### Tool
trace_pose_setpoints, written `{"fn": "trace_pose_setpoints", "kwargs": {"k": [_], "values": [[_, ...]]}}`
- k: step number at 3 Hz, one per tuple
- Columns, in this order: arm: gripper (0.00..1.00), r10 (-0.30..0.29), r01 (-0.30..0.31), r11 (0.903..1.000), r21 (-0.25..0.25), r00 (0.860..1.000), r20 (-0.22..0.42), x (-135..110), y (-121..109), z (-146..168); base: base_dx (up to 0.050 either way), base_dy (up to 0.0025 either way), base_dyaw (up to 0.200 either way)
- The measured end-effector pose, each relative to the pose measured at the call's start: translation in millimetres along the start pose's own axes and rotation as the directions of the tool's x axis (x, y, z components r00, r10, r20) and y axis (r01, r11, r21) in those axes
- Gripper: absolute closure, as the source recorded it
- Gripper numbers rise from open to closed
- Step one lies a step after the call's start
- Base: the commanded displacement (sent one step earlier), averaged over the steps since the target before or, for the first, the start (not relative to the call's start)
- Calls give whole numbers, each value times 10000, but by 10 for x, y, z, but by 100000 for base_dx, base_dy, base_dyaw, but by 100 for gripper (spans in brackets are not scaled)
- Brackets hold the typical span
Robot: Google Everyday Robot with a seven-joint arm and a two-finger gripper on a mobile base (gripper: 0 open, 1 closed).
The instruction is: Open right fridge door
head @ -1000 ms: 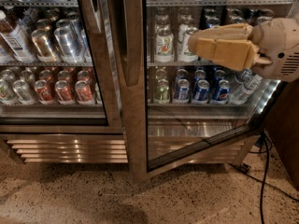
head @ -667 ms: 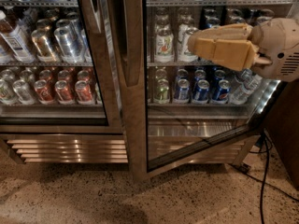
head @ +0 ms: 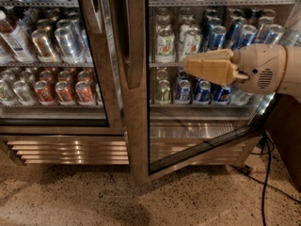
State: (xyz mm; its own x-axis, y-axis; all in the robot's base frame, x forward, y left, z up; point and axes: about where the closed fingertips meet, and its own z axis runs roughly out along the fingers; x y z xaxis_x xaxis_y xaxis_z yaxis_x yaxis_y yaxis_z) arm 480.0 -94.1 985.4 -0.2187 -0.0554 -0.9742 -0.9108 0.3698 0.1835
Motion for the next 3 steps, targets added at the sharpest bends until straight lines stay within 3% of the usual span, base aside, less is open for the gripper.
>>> {"fn": "trace_pose_setpoints", "kwargs": {"k": [1,2,3], "values": [[100,0,0,10000,-1,10000,1,0,1,0,0,0,0],[100,-39,46,9994,-354,9998,195,102,212,-14,0,0,0],[100,-239,283,9974,-664,9975,662,391,594,-162,0,0,0]]}}
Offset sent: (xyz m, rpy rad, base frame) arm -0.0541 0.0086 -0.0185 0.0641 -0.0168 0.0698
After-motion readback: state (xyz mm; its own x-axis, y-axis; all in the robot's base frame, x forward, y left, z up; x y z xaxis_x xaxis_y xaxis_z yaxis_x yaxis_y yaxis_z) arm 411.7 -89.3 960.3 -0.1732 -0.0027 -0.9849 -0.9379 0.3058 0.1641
